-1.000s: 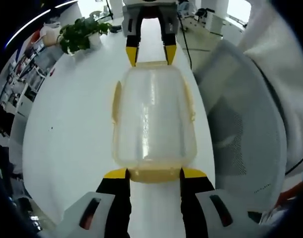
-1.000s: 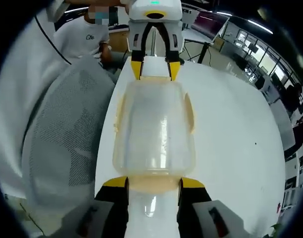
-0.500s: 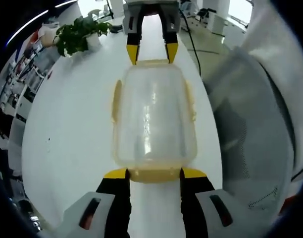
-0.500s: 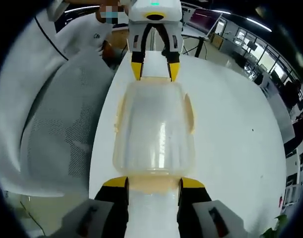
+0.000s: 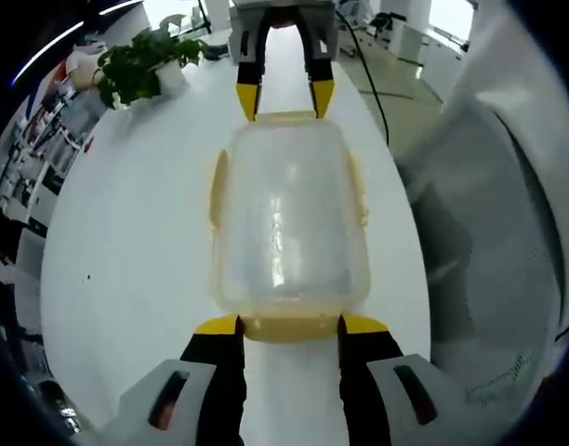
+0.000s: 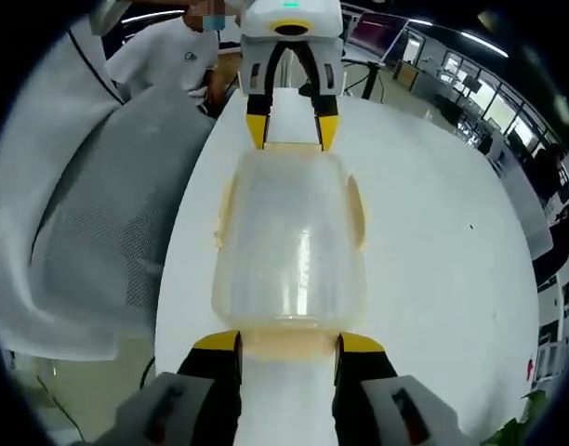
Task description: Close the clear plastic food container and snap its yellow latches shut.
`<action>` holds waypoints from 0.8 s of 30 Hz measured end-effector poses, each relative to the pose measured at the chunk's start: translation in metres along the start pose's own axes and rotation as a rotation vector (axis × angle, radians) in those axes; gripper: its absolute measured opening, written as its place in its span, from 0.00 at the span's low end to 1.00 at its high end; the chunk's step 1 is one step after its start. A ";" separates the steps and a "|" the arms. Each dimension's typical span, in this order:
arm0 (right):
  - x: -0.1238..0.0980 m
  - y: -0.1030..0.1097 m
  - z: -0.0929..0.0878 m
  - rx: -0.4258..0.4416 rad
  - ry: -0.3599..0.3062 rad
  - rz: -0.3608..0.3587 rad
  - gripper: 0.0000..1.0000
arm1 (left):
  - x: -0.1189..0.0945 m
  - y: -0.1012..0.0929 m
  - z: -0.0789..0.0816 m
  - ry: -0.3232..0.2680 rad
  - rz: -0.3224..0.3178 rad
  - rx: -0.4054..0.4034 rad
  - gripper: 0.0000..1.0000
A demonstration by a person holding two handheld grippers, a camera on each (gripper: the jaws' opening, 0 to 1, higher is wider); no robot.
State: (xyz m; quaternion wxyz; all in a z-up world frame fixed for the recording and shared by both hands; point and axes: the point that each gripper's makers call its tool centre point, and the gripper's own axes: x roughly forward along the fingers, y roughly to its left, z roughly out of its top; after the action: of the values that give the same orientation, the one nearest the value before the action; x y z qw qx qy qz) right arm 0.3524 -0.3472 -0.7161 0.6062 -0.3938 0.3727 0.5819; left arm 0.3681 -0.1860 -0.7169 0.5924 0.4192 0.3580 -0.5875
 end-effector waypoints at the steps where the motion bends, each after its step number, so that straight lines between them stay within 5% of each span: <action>1: 0.000 0.000 -0.003 0.001 0.001 0.003 0.36 | 0.002 0.000 0.001 0.003 -0.005 0.003 0.36; 24: 0.012 0.000 -0.025 0.016 -0.009 0.013 0.37 | 0.031 0.001 0.006 0.035 -0.021 0.010 0.36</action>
State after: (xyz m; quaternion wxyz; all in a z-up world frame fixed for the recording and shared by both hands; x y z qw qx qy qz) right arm 0.3528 -0.3654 -0.7376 0.6070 -0.3841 0.3772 0.5846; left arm 0.3699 -0.2039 -0.7430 0.5777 0.4284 0.3697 -0.5882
